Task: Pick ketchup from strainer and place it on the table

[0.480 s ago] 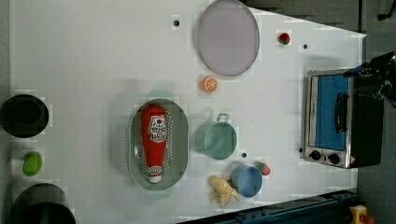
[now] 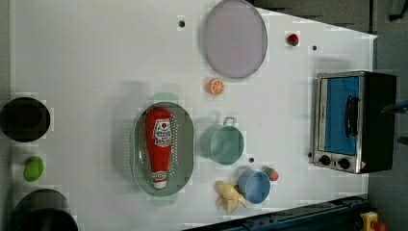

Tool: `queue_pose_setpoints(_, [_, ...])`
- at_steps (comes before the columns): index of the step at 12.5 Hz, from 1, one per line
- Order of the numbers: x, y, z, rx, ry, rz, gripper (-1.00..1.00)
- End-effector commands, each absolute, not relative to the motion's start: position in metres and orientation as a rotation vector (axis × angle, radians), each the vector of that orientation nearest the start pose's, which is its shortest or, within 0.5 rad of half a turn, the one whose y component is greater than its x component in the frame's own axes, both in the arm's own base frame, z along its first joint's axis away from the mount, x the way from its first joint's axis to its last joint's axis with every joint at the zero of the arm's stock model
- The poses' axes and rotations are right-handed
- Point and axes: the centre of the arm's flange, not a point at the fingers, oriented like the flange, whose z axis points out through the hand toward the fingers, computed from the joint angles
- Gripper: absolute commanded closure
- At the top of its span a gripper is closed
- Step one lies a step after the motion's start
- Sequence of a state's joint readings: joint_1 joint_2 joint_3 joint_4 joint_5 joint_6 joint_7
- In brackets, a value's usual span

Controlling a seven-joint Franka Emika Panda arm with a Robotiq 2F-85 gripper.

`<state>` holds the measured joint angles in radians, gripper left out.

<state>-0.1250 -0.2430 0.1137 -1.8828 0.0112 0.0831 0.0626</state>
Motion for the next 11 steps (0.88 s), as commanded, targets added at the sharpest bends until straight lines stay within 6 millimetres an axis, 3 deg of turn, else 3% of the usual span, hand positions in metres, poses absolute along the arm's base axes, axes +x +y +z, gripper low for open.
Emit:
queue_pose_setpoints(1, [0.495, 0.078, 0.576, -2.957, 1.203, 0.049, -1.00])
queue_pose_setpoints(7, [0.478, 0.215, 0.539, -3.115, 0.815, 0.061, -1.00])
queue_pose_setpoints(11, [0.461, 0.283, 0.506, -3.145, 0.604, 0.064, -1.00])
